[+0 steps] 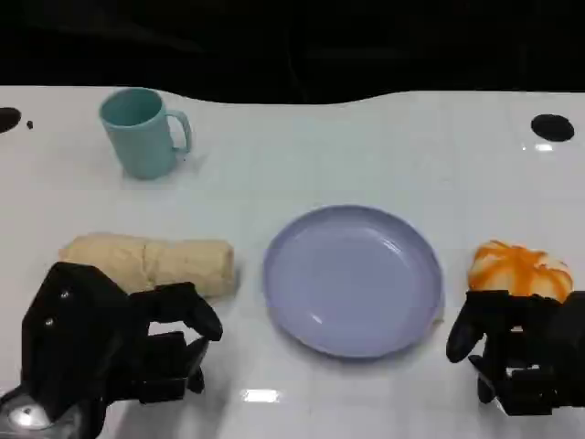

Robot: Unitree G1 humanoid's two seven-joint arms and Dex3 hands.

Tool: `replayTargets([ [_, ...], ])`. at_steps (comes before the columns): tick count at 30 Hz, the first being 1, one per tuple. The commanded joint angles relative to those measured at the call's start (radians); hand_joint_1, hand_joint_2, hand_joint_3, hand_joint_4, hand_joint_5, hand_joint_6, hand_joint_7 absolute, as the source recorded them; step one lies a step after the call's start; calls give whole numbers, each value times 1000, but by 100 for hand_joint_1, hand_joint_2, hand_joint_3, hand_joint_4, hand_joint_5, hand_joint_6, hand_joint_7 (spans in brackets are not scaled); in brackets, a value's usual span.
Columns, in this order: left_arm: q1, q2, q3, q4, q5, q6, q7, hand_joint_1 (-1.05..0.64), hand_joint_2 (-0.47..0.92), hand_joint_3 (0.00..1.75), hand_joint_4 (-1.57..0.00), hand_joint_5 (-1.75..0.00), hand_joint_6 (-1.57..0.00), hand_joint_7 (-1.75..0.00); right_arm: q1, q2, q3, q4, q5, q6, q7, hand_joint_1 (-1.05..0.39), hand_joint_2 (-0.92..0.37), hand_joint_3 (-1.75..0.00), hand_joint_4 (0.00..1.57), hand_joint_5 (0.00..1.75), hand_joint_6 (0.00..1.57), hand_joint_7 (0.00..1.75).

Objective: Grasp the towel on the left side of the plate with the left hand and place it into the plate.

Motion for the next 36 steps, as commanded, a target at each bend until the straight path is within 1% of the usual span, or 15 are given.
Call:
replayTargets([
  [1, 4, 16, 1, -4, 5, -9, -5, -7, 66, 101, -64, -175, -65, -155, 3, -21, -5, -11, -6, 8, 2, 9, -74, -87, 64, 163, 67, 142],
  [4, 5, 11, 7, -13, -1, 13, 3, -8, 68, 96, -64, -175, -64, -155, 3, -21, -6, -18, -4, 20, 3, 10, -74, -88, 64, 162, 66, 142],
  [12, 2, 3, 21, -13, -15, 35, 8, -6, 70, 95, -65, -175, -65, -152, 2, -17, -3, -13, -5, 15, 1, 9, -73, -89, 64, 163, 66, 142],
  [22, 4, 7, 20, -11, -11, 22, 7, -7, 71, 91, -63, -175, -65, -151, 3, -14, -6, -6, -1, 7, 0, 8, -72, -90, 64, 165, 66, 142],
  [24, 6, 9, 20, -8, -9, 5, 4, -6, 71, 91, -62, -173, -66, -146, 3, -16, -4, -6, -4, 7, 1, 8, -72, -90, 64, 165, 66, 143],
  [25, 8, 6, 23, -1, -7, -16, 5, -6, 70, 92, -62, -171, -67, -141, 3, -17, -4, -6, -4, 7, 1, 8, -72, -90, 64, 165, 66, 143],
  [27, 14, -6, 34, 12, -11, -60, 14, -4, 66, 95, -65, -157, -71, -122, 2, -17, -3, -6, -7, 6, 0, 8, -72, -90, 64, 165, 66, 143],
  [28, 17, -12, 39, 15, -10, -81, 22, -5, 65, 93, -66, -145, -73, -102, 1, -17, -2, -7, -8, 8, -1, 8, -72, -90, 64, 165, 66, 143],
  [30, 25, -22, 46, 22, -1, -135, 41, -8, 71, 77, -65, -128, -78, -69, 0, -15, -3, -8, -8, 10, -2, 9, -73, -90, 64, 164, 67, 143],
  [31, 28, -25, 48, 25, 2, -154, 47, -13, 79, 57, -61, -118, -81, -51, 0, -13, -3, -7, -7, 10, -2, 9, -73, -89, 65, 164, 67, 143],
  [32, 32, -25, 48, 30, 13, -186, 55, -14, 84, 46, -60, -114, -83, -42, -1, -12, -4, -3, -6, 4, -1, 9, -73, -89, 65, 164, 67, 143],
  [33, 35, -23, 48, 35, 21, -212, 60, -19, 89, 32, -57, -108, -82, -32, -1, -10, -4, 1, -5, -3, -1, 10, -74, -89, 65, 165, 67, 143],
  [34, 38, -22, 48, 43, 34, -244, 69, -22, 90, 26, -55, -105, -80, -27, -1, -9, -4, 4, -4, -7, 0, 10, -74, -89, 65, 165, 67, 143],
  [36, 42, -23, 53, 59, 52, -306, 85, -25, 92, 20, -54, -101, -77, -21, -1, -8, -2, 2, -4, -4, 0, 10, -73, -89, 65, 164, 67, 143],
])
